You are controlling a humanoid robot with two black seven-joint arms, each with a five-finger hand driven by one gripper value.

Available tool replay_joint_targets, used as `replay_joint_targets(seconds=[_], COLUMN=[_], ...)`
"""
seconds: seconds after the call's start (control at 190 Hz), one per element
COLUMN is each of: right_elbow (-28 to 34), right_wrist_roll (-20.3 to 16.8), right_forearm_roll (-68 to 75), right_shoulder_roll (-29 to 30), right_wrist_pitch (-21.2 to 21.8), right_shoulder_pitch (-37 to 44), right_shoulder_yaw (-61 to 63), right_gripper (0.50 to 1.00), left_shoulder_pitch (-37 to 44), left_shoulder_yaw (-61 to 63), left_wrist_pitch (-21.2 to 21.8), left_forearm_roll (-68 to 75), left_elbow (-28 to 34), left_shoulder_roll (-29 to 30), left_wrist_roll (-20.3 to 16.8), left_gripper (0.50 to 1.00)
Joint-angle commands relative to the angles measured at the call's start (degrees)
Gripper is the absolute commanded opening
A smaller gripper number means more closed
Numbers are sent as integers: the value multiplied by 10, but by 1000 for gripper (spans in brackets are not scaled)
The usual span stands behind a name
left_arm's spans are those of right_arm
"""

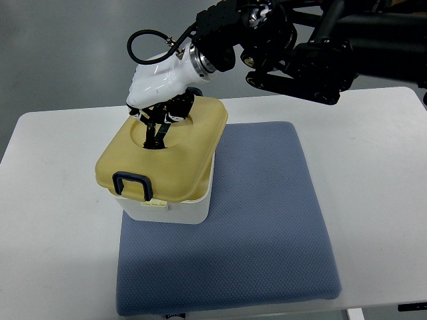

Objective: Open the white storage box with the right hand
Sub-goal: 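Lift the yellow lid up off the white box with the right hand, then carry the lid beside the box and lower it onto the blue mat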

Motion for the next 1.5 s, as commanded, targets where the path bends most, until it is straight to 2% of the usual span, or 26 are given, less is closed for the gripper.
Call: replay_joint_targets(seconds=[0.0, 0.211, 0.647, 0.984, 1.174, 1.3, 1.495], right_elbow=[2, 2, 3, 1, -3, -16, -40], right_wrist_roll=[4, 6, 9, -4, -23, -30, -30], right_forearm_roll=[0, 5, 12, 9, 13, 13, 12], right_shoulder_roll=[0, -12, -78, -161, -194, -217, -244], right_wrist_pitch=[-1, -1, 8, 89, 99, 120, 119], right_shoulder_pitch=[7, 25, 55, 37, 18, -14, -58], right_shoulder_yaw=[-1, 1, 9, -5, -32, -31, -36], right_gripper=[500, 500, 500, 500, 500, 500, 500], left_shoulder_pitch=[0, 0, 1, 1, 1, 1, 1], left_shoulder_yaw=[0, 0, 0, 0, 0, 0, 0], left_wrist_pitch=[0, 0, 0, 0, 0, 0, 0], left_forearm_roll=[0, 0, 0, 1, 1, 0, 0], left_elbow=[-1, 0, 0, 0, -1, -2, -2], left_shoulder_roll=[0, 0, 0, 0, 0, 0, 0], left_wrist_roll=[0, 0, 0, 0, 0, 0, 0], left_gripper=[1000, 1000, 1000, 1000, 1000, 1000, 1000])
